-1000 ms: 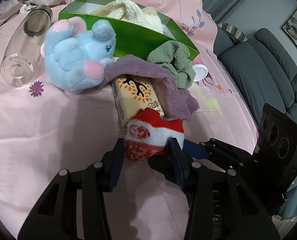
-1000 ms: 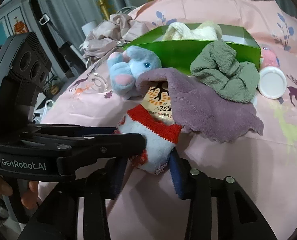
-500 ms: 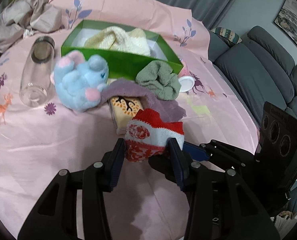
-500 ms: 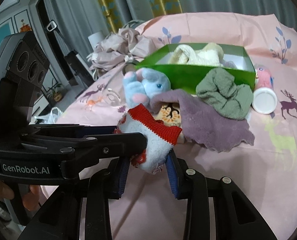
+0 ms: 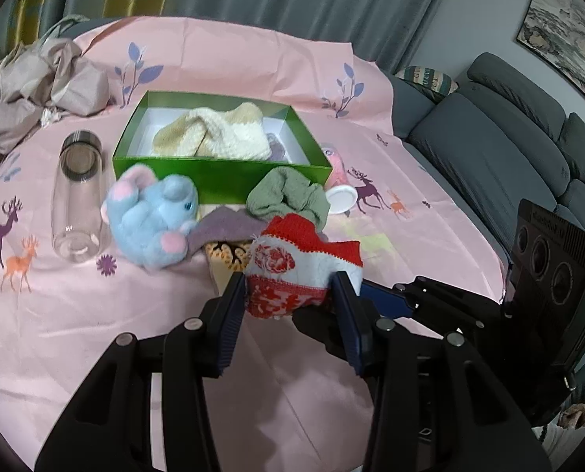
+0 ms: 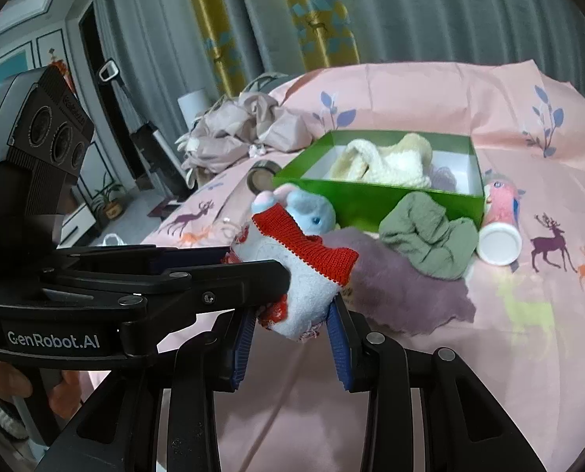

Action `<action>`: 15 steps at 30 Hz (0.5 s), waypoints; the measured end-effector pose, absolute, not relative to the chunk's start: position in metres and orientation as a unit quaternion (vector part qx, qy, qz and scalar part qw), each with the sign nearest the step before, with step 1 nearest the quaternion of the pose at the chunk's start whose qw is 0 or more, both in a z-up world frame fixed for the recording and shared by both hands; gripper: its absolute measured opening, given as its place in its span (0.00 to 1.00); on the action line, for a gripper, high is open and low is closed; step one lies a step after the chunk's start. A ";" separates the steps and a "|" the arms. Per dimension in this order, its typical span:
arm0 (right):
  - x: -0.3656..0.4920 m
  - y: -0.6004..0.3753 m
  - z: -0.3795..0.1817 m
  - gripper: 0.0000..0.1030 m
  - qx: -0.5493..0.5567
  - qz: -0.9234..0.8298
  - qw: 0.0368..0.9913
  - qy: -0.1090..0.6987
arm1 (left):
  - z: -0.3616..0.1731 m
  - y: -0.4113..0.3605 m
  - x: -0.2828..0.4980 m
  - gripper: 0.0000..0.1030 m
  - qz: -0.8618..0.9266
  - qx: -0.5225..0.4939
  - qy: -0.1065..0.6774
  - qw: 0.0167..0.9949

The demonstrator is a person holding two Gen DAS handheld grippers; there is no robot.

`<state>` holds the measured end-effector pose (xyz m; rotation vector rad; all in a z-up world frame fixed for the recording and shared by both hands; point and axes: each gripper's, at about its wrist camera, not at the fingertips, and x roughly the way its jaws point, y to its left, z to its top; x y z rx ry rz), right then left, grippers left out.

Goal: Organize soft objects
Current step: 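Lift the sock and carry it over the green box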

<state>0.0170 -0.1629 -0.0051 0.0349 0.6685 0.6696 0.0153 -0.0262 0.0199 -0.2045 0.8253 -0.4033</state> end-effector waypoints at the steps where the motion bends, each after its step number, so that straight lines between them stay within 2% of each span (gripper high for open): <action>1: 0.016 -0.164 -0.004 0.36 0.018 0.321 0.891 0.320 | 0.021 -0.027 0.016 0.42 -0.195 -0.098 0.396 0.892; 15: 0.030 -0.170 0.006 0.36 0.023 0.311 0.902 0.299 | 0.034 -0.034 0.036 0.42 -0.201 -0.087 0.381 0.898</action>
